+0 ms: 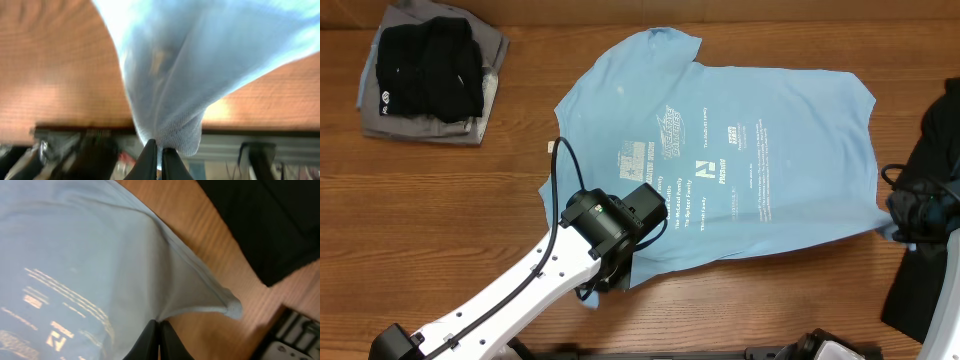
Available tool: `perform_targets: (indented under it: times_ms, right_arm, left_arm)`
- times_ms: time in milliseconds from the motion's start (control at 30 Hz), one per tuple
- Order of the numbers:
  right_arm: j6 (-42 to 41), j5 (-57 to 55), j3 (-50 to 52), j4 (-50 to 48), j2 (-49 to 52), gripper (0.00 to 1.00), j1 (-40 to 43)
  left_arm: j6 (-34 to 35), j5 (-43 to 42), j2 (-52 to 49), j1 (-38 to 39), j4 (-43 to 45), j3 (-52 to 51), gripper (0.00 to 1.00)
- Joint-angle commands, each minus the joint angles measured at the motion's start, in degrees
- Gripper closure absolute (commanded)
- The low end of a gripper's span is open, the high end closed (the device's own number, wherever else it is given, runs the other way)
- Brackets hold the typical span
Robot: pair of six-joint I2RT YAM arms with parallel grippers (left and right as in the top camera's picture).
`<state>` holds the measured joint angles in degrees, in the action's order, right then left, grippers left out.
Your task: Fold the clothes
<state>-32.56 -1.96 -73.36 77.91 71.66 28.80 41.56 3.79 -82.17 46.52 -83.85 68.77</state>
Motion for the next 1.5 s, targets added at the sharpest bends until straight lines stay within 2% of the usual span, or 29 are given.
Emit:
perform_targets:
  times_ms: [0,200,433,500,567,800,833,867,900,933,967,1133,1367,1433,1467]
  right_arm:
    - [-0.07,2.12,0.20,-2.54,-0.59,0.93,0.20]
    - [-0.13,2.32,0.37,-7.02,2.01,0.90,0.20]
    - [-0.24,2.51,0.68,-9.92,7.69,0.93,0.15]
    - [-0.24,2.69,0.68,-8.92,9.35,0.73,0.15]
    - [-0.24,2.93,0.68,-7.32,11.04,0.64,0.15]
    - [-0.55,2.91,2.86,-6.29,14.40,0.62,0.55]
    - [-0.72,2.89,3.43,-6.43,14.40,0.58,1.09]
    - [-0.72,2.86,4.44,-6.95,14.40,0.32,2.40]
    - [-0.72,2.69,5.07,-7.26,14.40,0.24,3.63]
    - [-0.70,2.40,5.73,-7.76,14.40,0.08,5.18]
    - [-0.72,2.08,6.38,-8.22,14.40,0.00,6.67]
    - [1.14,5.51,10.36,-11.47,14.40,0.00,14.53]
    - [1.46,7.82,17.49,-16.61,14.40,0.00,16.37]
    - [1.42,8.33,19.50,-18.38,14.40,0.03,16.39]
    - [1.42,8.70,20.50,-19.37,14.40,0.07,16.50]
  left_arm:
    - [-3.10,6.34,0.96,-0.15,4.31,-0.26,0.96]
    - [-7.80,9.16,0.96,-4.55,14.62,-0.26,0.96]
    - [-13.60,9.73,0.85,-12.31,20.37,-0.26,0.96]
    - [-14.43,9.73,0.85,-13.75,20.50,-0.26,0.96]
    - [-14.62,9.75,0.85,-14.67,20.41,-0.26,0.96]
    - [-14.75,9.68,0.85,-14.69,20.44,-0.26,0.96]
    - [-14.78,9.68,0.85,-14.69,20.41,-0.28,0.95]
    - [-14.78,9.68,0.85,-14.69,20.17,-0.26,0.96]
    - [-14.78,9.68,0.85,-14.69,19.96,-0.28,0.96]
    - [-14.78,9.68,0.85,-14.69,19.71,-0.28,0.96]
    - [-14.78,9.68,0.85,-14.69,19.39,-0.26,0.96]
    - [-14.78,9.66,0.85,-14.69,18.49,-0.28,0.96]
    - [-14.75,9.66,0.85,-14.69,18.51,-0.28,0.96]
    - [-14.78,9.66,0.85,-14.69,18.49,-0.26,0.96]
    - [-14.75,9.68,0.85,-14.69,18.51,-0.26,0.96]
